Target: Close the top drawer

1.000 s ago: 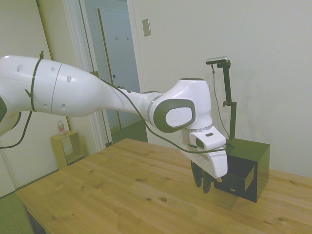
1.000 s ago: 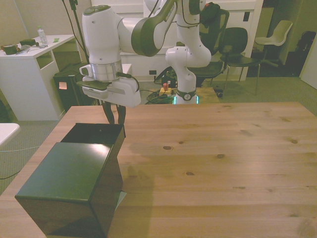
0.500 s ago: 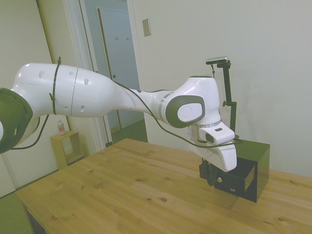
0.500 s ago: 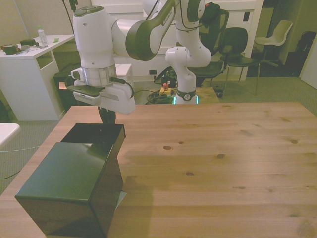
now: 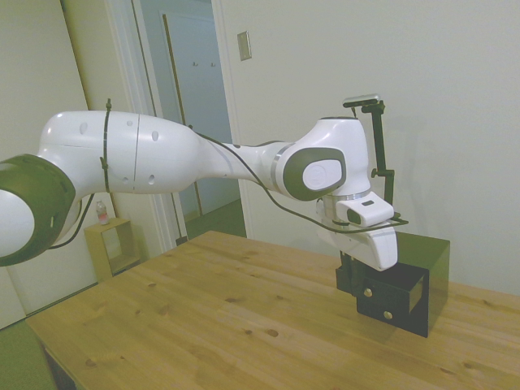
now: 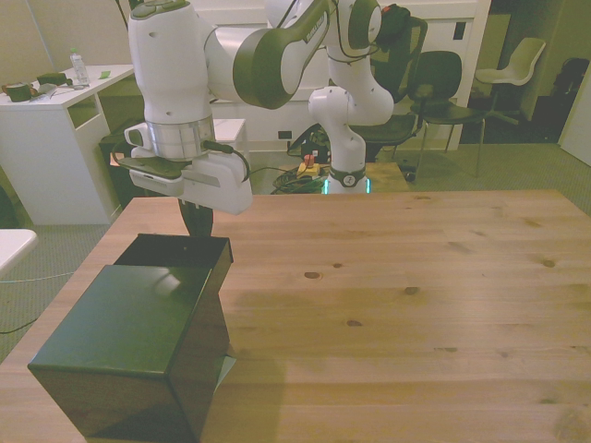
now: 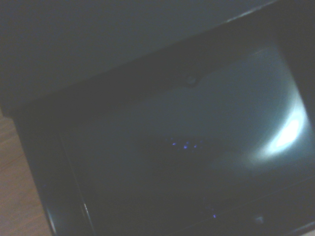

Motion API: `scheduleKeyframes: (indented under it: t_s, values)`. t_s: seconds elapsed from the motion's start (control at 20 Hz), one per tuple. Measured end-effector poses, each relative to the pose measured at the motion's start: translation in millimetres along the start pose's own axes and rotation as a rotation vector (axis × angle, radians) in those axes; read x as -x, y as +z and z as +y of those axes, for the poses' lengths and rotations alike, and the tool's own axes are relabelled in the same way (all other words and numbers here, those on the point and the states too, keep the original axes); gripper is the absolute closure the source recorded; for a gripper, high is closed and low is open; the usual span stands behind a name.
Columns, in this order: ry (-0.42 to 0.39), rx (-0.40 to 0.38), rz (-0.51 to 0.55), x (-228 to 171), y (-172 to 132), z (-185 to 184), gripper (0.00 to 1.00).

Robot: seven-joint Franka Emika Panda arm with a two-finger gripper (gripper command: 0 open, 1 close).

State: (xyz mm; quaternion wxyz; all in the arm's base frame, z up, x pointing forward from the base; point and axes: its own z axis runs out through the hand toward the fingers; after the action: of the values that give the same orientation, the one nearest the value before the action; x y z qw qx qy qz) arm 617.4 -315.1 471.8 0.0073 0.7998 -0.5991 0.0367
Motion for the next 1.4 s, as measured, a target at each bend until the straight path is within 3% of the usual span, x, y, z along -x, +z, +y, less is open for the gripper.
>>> scheduleKeyframes:
  t_s: [1.4]
  values:
    - [-0.022, 0.012, 0.032, -30.0, -3.5, -64.1, 1.0]
